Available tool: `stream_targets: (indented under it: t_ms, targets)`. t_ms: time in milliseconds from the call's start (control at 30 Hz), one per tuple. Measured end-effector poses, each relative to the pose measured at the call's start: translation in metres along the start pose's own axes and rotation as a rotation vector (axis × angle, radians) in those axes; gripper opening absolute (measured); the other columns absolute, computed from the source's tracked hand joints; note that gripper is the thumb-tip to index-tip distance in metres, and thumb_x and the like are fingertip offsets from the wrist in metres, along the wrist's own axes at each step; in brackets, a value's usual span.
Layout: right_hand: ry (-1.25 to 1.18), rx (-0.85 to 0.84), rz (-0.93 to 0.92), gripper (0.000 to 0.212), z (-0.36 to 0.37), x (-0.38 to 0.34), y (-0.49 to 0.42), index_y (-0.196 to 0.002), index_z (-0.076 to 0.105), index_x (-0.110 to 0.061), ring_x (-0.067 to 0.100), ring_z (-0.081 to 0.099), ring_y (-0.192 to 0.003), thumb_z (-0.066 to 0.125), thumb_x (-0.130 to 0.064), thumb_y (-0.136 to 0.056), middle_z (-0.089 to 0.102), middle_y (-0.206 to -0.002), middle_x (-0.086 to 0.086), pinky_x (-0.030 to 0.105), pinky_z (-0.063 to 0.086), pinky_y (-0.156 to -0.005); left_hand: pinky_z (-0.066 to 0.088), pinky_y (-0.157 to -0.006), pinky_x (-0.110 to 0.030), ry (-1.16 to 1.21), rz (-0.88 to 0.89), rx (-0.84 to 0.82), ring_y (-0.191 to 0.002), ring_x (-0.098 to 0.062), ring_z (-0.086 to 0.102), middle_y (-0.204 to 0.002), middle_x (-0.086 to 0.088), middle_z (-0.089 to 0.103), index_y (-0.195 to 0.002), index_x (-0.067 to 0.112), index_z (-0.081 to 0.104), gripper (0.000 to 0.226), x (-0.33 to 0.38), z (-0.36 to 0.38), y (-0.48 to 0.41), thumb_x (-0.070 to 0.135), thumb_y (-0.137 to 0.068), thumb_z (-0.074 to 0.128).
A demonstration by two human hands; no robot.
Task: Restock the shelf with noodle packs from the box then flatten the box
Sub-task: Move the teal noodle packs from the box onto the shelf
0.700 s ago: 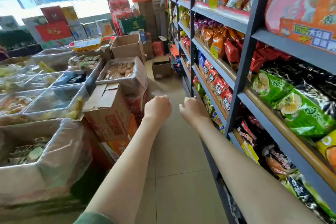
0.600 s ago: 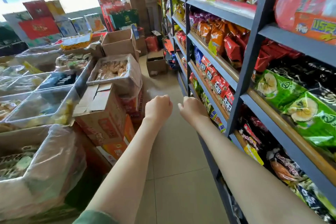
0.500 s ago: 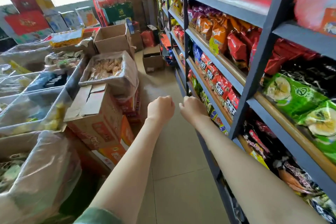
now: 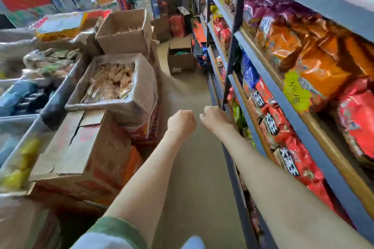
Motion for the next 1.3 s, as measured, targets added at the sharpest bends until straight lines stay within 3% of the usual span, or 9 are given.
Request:
stream_targets:
  t_ms: [200, 400, 667, 833, 1033, 1300]
  targets:
    - [0.038, -0.088, 0.002, 0.024, 0.017, -0.012, -0.175, -0.106, 0.061, -0.007, 0.034, 0.057, -0.106, 0.045, -0.020, -0.093, 0.062, -0.114, 0.015, 0.032, 0.039, -0.074, 0.042, -0.070, -0.030, -0.007, -0.013, -0.050, -0.096, -0.032, 0.061, -0.104, -0.012, 0.066, -0.098, 0.008, 0.064, 0.025, -0.023, 0.015, -0.172, 0.021, -0.092, 0.044]
    - [0.109, -0.138, -0.003, 0.015, 0.007, -0.016, -0.365, -0.088, 0.056, -0.011, 0.030, 0.058, -0.092, 0.042, -0.016, -0.092, 0.064, -0.107, 0.014, 0.030, 0.036, -0.068, 0.041, -0.068, -0.028, 0.047, 0.034, -0.076, -0.091, -0.031, 0.061, -0.100, -0.009, 0.066, -0.096, 0.009, 0.064, 0.023, -0.033, 0.023, -0.361, 0.017, -0.089, 0.043]
    - [0.195, -0.219, 0.020, 0.021, 0.001, -0.005, -0.588, -0.100, 0.062, -0.005, 0.032, 0.061, -0.098, 0.045, -0.012, -0.091, 0.064, -0.108, 0.013, 0.031, 0.040, -0.067, 0.039, -0.061, -0.028, -0.006, 0.069, -0.205, -0.084, -0.030, 0.061, -0.095, -0.008, 0.066, -0.092, 0.010, 0.062, 0.018, -0.029, 0.039, -0.587, 0.010, -0.084, 0.046]
    - [0.118, -0.241, 0.000, 0.019, 0.000, -0.020, -0.730, -0.094, 0.061, -0.009, 0.032, 0.060, -0.099, 0.043, -0.015, -0.094, 0.064, -0.108, 0.013, 0.030, 0.039, -0.069, 0.044, -0.068, -0.031, 0.067, -0.028, -0.186, -0.095, -0.031, 0.062, -0.103, -0.010, 0.065, -0.105, 0.008, 0.059, 0.023, -0.055, 0.046, -0.720, 0.010, -0.090, 0.042]
    - [0.140, -0.340, -0.025, 0.026, 0.001, -0.050, -0.855, -0.105, 0.064, -0.010, 0.030, 0.060, -0.106, 0.042, -0.009, -0.092, 0.064, -0.115, 0.010, 0.030, 0.041, -0.072, 0.050, -0.077, -0.035, 0.070, -0.083, -0.226, -0.098, -0.031, 0.063, -0.108, -0.009, 0.064, -0.110, 0.008, 0.058, 0.024, -0.082, 0.039, -0.847, 0.009, -0.089, 0.045]
    - [0.121, -0.314, -0.018, 0.022, -0.008, -0.058, -1.029, -0.100, 0.061, -0.010, 0.028, 0.055, -0.088, 0.040, -0.009, -0.092, 0.062, -0.107, 0.011, 0.033, 0.041, -0.070, 0.048, -0.075, -0.033, 0.016, -0.025, -0.266, -0.097, -0.029, 0.063, -0.109, -0.009, 0.065, -0.110, 0.010, 0.059, 0.021, -0.103, 0.046, -1.034, 0.012, -0.093, 0.047]
Point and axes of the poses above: each hand's wrist, its own y-axis away from the middle knuckle, its own z-axis out of the palm, x = y × z, the point moved 6 cm from there along -y, towards the middle knuckle
